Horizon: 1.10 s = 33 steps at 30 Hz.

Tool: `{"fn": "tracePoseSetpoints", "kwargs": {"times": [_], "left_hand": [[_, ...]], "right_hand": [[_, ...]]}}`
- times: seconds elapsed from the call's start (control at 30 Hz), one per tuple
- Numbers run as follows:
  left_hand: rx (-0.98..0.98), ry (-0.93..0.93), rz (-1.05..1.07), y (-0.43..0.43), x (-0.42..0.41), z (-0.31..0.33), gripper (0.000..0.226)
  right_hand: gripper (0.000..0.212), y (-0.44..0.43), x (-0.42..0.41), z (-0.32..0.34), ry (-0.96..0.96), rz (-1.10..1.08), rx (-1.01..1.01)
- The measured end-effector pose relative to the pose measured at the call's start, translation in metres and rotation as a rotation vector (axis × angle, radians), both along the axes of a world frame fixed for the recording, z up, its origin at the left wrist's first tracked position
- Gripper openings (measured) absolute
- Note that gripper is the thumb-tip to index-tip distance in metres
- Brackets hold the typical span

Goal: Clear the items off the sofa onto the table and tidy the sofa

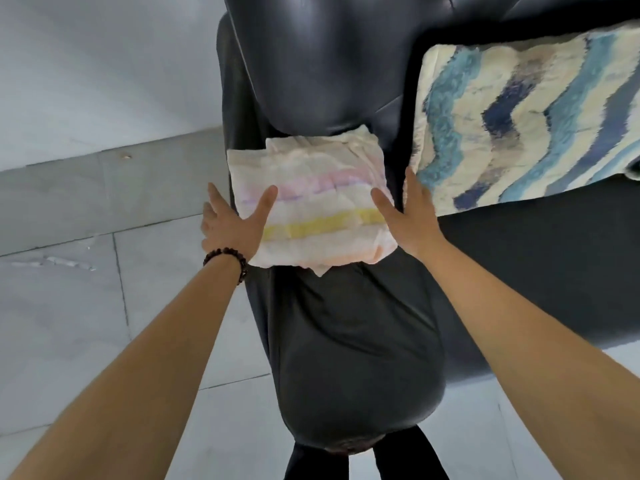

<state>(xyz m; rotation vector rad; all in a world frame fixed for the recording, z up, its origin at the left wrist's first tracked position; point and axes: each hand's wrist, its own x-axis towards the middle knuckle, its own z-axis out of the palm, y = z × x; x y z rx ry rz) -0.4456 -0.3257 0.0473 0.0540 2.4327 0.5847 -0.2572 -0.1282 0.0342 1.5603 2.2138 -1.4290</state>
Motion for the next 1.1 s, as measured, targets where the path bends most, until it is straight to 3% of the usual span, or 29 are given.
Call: {"fn": "tracePoseSetpoints", "kwargs": {"times": [0.1,0.2,0.3,0.43,0.53,0.6,0.7,0.8,0.97,1.1], "left_hand": [[0.141,-0.112,0.109,-0.005,0.013,-0.027,0.108],[0.295,-0.155,0.170,-0.008,0.032,-0.044,0.084],[0.209,0.031,0.093,-0.019,0.044,-0.050,0.066],[0.038,0.262,0.012,-0.033,0.056,-0.053,0.067],[-0.013,0.457,-0.175,-0.034,0.080,-0.053,0.069],[-0.035,0.332,-0.375,-0.035,0.094,-0.061,0.068],[-0.077,0.114,-0.531,-0.038,0.098,-0.081,0.069],[-0.100,0.078,-0.560,-0.035,0.089,-0.089,0.070],[-0.223,0.163,-0.642,-0.032,0.089,-0.055,0.069],[-0.308,0.279,-0.772,-0.034,0.094,0.014,0.068]], "right_hand": [[0.088,-0.020,0.025,-0.023,0.036,0.008,-0.043],[0.077,-0.038,0.031,-0.032,0.108,0.079,-0.004],[0.062,-0.043,0.037,-0.037,0.104,0.087,0.096],[0.055,-0.045,0.051,-0.036,-0.143,0.014,0.215],[0.061,-0.057,0.056,-0.034,-0.114,0.287,0.498],[0.058,-0.058,0.062,-0.043,-0.091,0.563,0.569],[0.060,-0.050,0.067,-0.055,-0.298,0.651,0.381],[0.062,-0.046,0.065,-0.057,-0.365,0.647,0.238],[0.065,-0.037,0.057,-0.024,-0.370,0.662,0.131],[0.072,-0.022,0.055,0.064,-0.218,0.525,0.070]]}}
